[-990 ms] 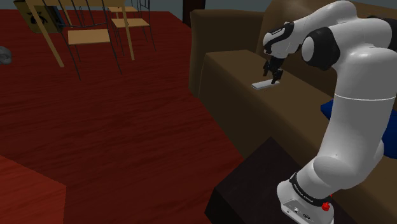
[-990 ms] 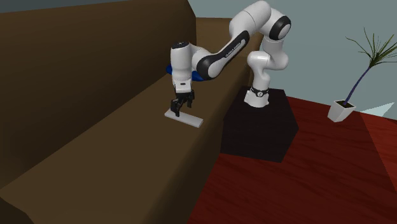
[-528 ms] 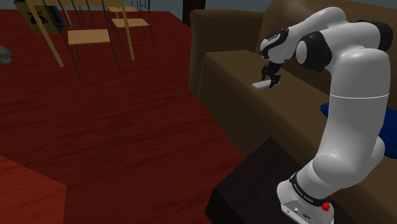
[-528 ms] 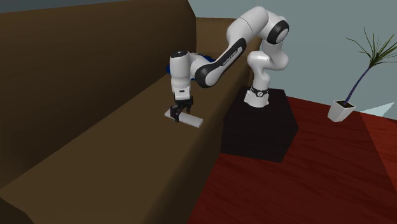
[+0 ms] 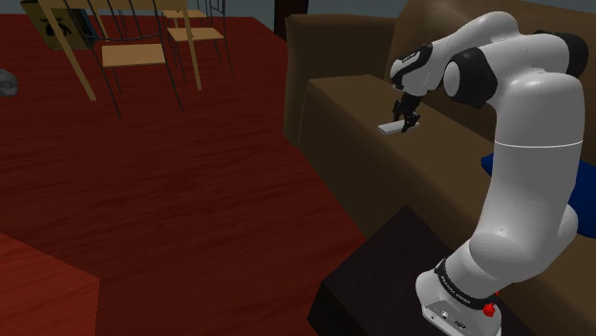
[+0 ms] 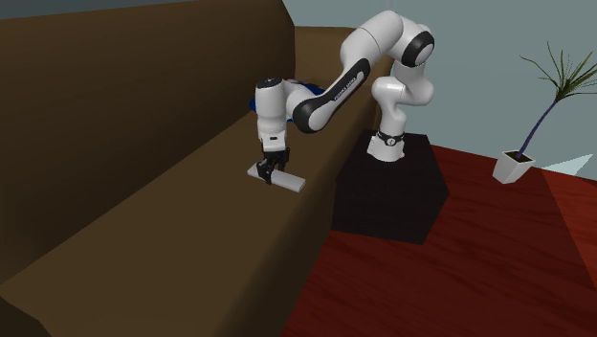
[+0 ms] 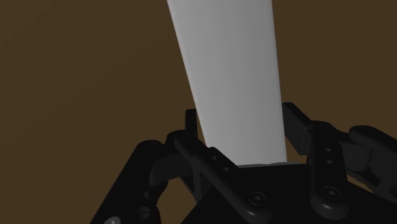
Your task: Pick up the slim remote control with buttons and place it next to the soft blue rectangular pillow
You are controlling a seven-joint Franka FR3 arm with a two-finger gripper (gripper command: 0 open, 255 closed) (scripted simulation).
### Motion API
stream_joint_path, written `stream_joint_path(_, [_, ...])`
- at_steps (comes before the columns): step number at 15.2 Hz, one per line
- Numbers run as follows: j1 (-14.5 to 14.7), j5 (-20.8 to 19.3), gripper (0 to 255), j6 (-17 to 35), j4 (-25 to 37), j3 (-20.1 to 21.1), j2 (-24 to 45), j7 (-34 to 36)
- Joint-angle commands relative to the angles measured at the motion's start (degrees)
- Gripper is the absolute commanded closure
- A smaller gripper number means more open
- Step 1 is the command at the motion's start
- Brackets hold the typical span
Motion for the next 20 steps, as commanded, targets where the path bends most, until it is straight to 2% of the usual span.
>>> stream_joint_path(1, [-0.01,0.00,255,-0.01,-0.03,0.00,0.03,0.00])
stream_joint_path(9, [-0.01,0.00,255,0.00,-0.04,0.00,0.03,0.00])
stream_joint_path(20, [1.00,-2.87,255,-6.55,3.34,-1.80,-3.77,1.67])
